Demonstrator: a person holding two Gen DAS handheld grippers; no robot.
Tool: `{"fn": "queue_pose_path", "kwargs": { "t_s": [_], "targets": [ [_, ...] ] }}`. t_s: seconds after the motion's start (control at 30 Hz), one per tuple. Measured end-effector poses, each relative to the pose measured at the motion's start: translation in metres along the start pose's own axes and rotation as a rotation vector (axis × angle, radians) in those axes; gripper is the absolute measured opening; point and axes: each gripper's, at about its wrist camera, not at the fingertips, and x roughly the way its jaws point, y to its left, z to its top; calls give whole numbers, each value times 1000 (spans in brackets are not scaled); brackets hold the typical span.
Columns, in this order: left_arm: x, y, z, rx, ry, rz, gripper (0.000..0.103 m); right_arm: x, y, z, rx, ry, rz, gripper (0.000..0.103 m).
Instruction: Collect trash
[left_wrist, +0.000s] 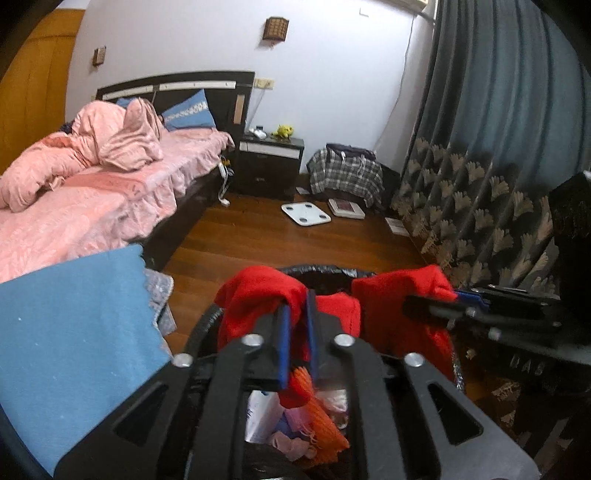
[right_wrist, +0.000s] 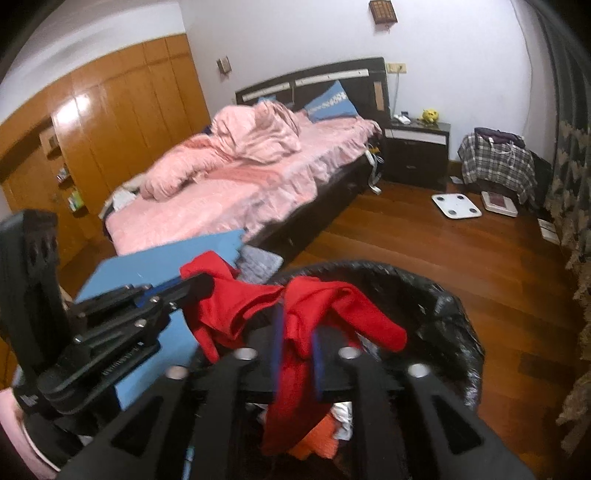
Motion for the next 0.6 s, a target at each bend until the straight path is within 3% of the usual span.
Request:
{"fn": "queue_pose_path", "kwargs": {
  "t_s": [0.07,0.17,0.3,0.6],
  "targets": [
    [5,2,-6,-11,27,-13,45,5,-6,-5,-2,36,-21,44],
    [11,6,-13,-13,58,-8,52,10,-17,-15,24,84,-52,53],
    [8,10,-21,-15,74,4,64,10,-27,-28,72,101,-59,55],
    [-29,23,-28,-33,34,53,71,-11,-20,-21,91,16,-46,75]
  ]
}}
